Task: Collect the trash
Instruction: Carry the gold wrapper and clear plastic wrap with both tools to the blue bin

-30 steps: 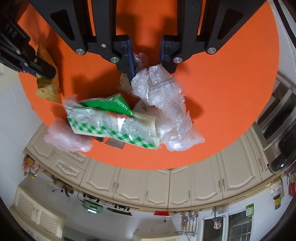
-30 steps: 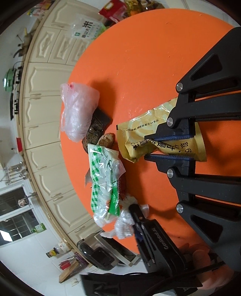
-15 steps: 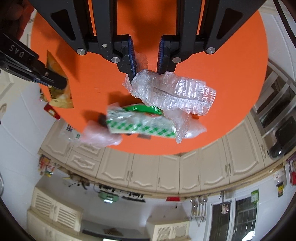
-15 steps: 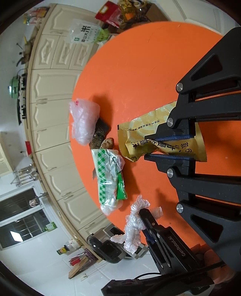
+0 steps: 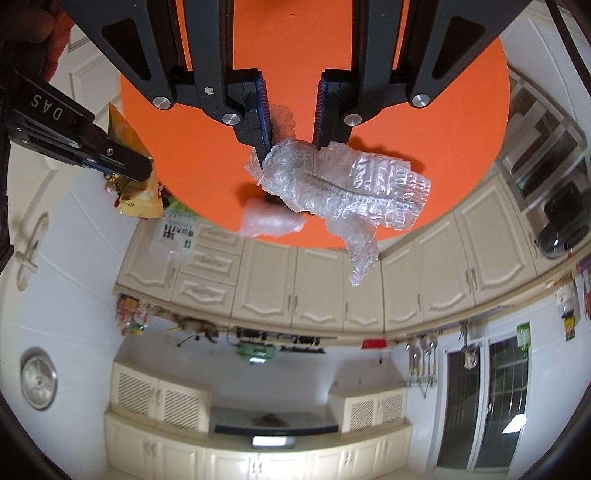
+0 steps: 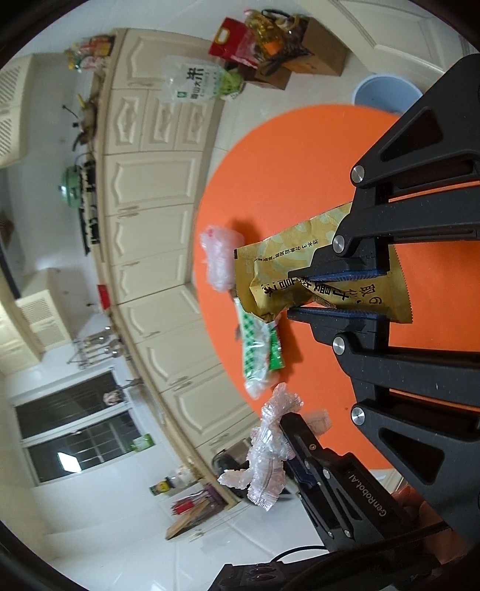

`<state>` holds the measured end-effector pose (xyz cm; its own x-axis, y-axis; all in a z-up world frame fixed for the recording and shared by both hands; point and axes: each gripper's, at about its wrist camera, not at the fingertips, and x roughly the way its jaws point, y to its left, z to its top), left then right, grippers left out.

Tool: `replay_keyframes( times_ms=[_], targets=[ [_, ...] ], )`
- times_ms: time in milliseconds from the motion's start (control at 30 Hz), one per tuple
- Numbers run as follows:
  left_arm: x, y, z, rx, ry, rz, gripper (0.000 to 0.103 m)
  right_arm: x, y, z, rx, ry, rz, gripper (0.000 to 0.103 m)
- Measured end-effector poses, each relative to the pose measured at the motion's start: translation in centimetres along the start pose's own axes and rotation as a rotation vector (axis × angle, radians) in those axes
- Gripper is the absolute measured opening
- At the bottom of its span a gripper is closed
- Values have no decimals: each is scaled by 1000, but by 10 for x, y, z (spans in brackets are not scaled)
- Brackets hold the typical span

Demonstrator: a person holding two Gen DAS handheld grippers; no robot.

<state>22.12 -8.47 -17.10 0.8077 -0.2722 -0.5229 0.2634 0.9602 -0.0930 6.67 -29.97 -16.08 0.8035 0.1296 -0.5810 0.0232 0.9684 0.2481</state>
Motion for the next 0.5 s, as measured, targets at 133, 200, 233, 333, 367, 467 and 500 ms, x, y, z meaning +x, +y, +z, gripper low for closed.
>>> replay_keyframes(
  times_ms=[133, 200, 233, 333, 367, 467, 500],
  targets=[
    [-27, -15, -16, 29, -33, -28, 17, -26, -8, 1, 11, -47, -12, 12],
    [-35, -27, -21, 46, -46, -46, 17, -41, -17, 2, 23, -76, -21, 12],
    [-40, -30, -23, 51, -50, -51, 17, -48, -21, 2, 28, -88, -27, 12],
    [-47, -46, -27, 79, -67, -85, 17, -67, -34, 3, 44, -119, -39, 12],
    [-48, -50, -27, 86, -71, -97, 17, -76, -40, 3, 51, -134, -51, 12],
    [-48, -70, -29, 113, -77, -143, 17, -95, -60, 2, 75, -167, -76, 12],
    [-48, -80, -31, 123, -73, -168, 17, -101, -67, 2, 82, -174, -87, 12]
  ],
)
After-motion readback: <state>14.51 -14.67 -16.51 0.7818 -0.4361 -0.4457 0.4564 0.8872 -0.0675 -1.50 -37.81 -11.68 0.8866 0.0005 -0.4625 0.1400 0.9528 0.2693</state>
